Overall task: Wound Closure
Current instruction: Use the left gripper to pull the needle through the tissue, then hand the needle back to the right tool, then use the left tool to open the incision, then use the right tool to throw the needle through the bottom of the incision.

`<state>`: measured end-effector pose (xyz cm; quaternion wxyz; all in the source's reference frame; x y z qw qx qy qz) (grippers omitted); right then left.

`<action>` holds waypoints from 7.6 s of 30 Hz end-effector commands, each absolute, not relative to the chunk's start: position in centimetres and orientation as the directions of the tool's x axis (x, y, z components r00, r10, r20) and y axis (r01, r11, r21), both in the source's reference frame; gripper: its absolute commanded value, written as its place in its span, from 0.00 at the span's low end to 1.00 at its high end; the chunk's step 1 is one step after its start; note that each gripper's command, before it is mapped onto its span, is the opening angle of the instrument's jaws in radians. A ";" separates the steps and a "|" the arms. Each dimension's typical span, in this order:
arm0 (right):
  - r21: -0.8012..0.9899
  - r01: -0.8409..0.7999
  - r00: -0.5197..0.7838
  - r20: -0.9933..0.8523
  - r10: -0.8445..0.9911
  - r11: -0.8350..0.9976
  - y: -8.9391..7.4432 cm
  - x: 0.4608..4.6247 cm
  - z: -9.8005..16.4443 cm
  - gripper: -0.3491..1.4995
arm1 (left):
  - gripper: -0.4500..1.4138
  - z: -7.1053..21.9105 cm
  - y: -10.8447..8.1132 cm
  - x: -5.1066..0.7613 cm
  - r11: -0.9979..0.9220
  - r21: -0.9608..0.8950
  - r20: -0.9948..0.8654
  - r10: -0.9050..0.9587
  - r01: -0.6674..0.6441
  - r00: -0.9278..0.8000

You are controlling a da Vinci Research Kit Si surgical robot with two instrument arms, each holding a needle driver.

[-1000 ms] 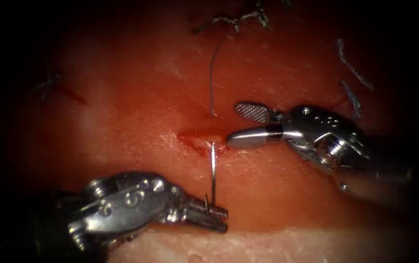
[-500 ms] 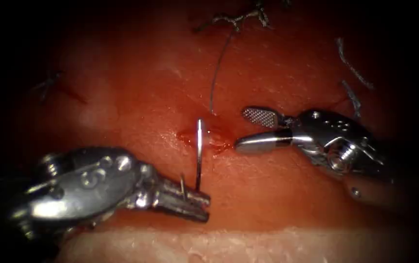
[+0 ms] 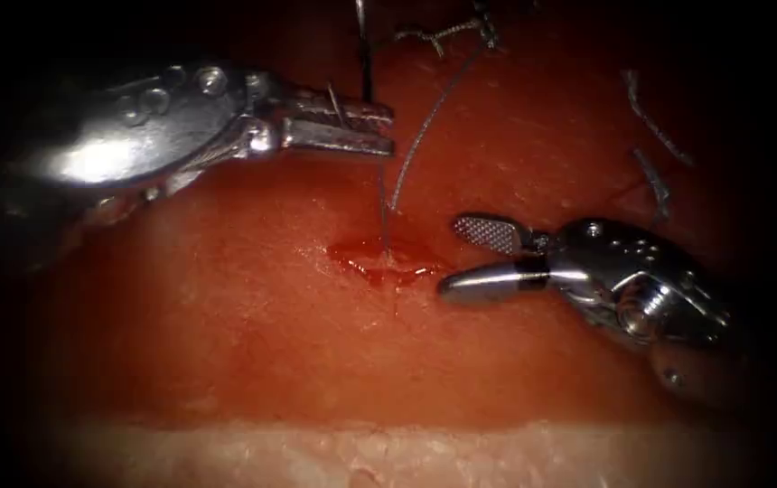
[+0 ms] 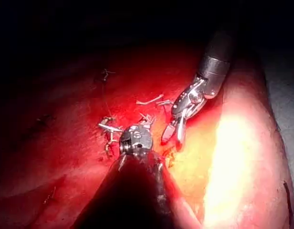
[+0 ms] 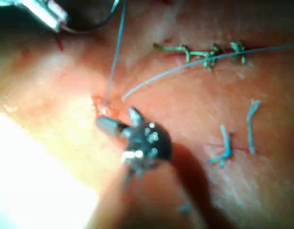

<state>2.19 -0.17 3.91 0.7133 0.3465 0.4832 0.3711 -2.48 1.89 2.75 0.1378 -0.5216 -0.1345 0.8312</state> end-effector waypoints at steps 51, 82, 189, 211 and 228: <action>0.973 -0.111 0.059 -0.197 0.979 0.202 0.1 2.68 3.7 0.44 | 0.00 3.4 0.9 -2.99 -0.995 -0.061 -0.846 0.007 0.082 -0.534; 0.813 -0.129 0.077 -0.562 0.823 0.567 0.3 2.49 3.8 0.00 | 0.89 3.3 1.1 -2.92 -0.966 -0.258 -0.821 0.227 -0.015 -0.524; 0.057 -0.109 0.173 -0.982 0.076 0.992 0.7 2.83 3.8 0.00 | 0.00 5.2 1.1 -2.73 -0.553 -0.815 -0.181 0.527 -0.173 -0.830; -0.027 -0.064 0.225 -0.974 -0.012 0.998 0.5 2.86 3.9 0.00 | 0.22 5.0 1.2 -2.68 -0.410 -0.905 -0.174 0.607 -0.117 -0.776; -0.050 -0.055 0.228 -0.973 -0.037 0.997 0.5 2.85 3.9 0.00 | 0.53 5.1 1.2 -2.65 -0.273 -0.960 -0.137 0.653 -0.063 -0.744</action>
